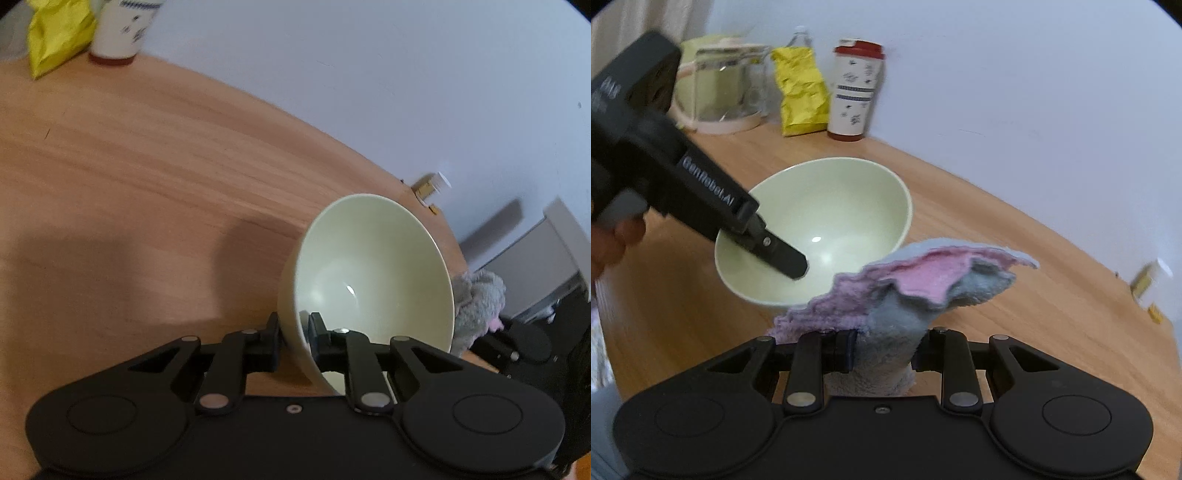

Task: Clean bowl
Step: 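Lift the cloth with the right gripper and bring it to the bowl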

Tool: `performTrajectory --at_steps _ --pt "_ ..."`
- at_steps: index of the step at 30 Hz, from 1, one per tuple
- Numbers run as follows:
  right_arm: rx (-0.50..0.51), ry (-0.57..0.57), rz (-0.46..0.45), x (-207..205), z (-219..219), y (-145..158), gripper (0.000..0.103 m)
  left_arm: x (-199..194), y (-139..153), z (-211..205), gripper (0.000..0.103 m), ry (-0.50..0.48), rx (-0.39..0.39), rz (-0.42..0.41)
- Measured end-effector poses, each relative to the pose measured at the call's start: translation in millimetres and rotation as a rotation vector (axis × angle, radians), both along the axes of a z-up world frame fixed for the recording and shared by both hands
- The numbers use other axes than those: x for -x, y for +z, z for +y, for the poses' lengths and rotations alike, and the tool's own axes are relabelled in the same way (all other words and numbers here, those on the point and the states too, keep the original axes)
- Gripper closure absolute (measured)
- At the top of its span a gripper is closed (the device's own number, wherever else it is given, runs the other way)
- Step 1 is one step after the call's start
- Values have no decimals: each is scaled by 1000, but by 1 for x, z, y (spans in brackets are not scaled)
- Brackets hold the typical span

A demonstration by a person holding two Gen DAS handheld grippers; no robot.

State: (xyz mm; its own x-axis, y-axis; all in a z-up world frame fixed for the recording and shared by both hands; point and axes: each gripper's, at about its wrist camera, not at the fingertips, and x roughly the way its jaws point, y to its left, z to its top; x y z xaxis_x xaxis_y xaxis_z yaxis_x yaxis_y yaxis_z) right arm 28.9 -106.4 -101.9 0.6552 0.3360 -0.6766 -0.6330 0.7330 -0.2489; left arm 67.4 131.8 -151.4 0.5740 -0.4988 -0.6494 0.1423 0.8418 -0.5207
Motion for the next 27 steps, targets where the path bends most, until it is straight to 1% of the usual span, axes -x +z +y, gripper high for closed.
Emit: performTrajectory --at_steps 3,5,7,9,11,13,15,16,17,20,23,25,27 --pt "8 17 -5 2 -1 2 73 -3 5 -7 86 -20 -45 -19" --pt "7 25 -5 2 -5 5 73 -2 7 -13 85 -39 -97 -50" --pt "-18 10 1 1 -13 12 73 -1 7 -18 84 -50 -117 -60" --pt "-48 -9 7 -2 -18 15 73 -3 6 -21 84 -57 -117 -58" --pt "-132 -47 37 -8 -32 22 73 -6 4 -24 84 -66 -119 -62" --pt "-193 -80 55 -13 -41 25 73 -5 4 -22 84 -78 -126 -73" --pt "-306 -126 104 -23 -55 27 73 -5 5 -20 84 -90 -130 -81" --pt "-316 -133 111 -24 -55 25 73 -5 4 -19 84 -95 -132 -85" --pt "-379 -182 157 -33 -62 20 73 -5 5 -19 84 -102 -135 -91" --pt "-503 -253 245 -43 -73 11 73 -5 4 -19 84 -117 -139 -104" --pt "-720 -348 372 -55 -92 -6 73 -6 3 -22 84 -133 -127 -111" --pt "-840 -396 421 -59 -100 -16 73 -6 2 -23 84 -128 -125 -121" --pt "-887 -419 445 -56 -103 -23 73 -7 1 -24 83 -119 -119 -122"
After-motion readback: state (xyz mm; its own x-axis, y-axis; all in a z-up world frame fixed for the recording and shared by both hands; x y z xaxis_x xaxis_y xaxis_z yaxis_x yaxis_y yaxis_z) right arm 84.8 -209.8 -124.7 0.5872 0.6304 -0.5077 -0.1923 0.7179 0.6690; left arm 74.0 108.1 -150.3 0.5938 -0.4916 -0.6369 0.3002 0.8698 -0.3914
